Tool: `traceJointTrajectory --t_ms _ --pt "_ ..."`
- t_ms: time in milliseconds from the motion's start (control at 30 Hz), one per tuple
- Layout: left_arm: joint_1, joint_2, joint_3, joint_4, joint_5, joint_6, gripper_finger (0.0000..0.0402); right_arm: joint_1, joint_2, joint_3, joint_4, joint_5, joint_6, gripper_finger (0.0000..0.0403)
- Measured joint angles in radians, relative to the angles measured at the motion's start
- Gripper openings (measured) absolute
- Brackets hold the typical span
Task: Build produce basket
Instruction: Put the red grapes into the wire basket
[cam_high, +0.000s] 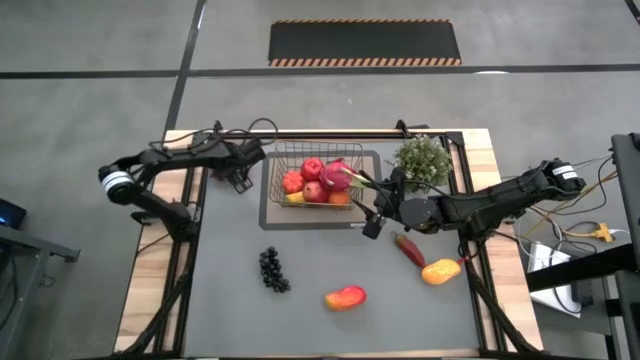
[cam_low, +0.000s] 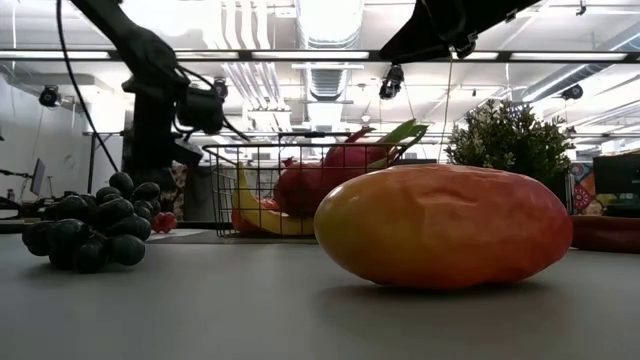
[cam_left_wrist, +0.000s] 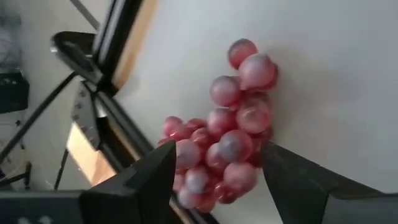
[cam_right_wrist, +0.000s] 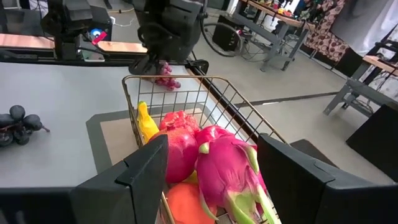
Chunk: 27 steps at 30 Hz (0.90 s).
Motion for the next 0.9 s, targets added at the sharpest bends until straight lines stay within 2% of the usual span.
traceJointTrajectory --t_ms 233,433,533,633,900 --pt "0.019 0.059 -0.001 0.020 0.071 0.000 0.0218 0.000 0.000 0.000 0.000 0.000 -0.001 0.0231" --pt "0.033 0.105 -0.001 0.040 0.076 0.026 0.0216 0.000 0.000 0.000 -0.001 0.000 0.006 0.0231" --pt "0.032 0.113 -0.003 0.041 0.076 0.026 0.0202 0.000 0.000 0.000 -0.001 0.000 0.013 0.0231" --pt "0.032 0.113 -0.008 0.040 0.076 0.026 0.0165 0.000 0.000 0.000 -0.002 0.000 0.013 0.0231" --pt "0.032 0.110 -0.007 0.037 0.072 -0.027 0.0022 0.000 0.000 -0.003 -0.042 0.000 0.024 0.0231"
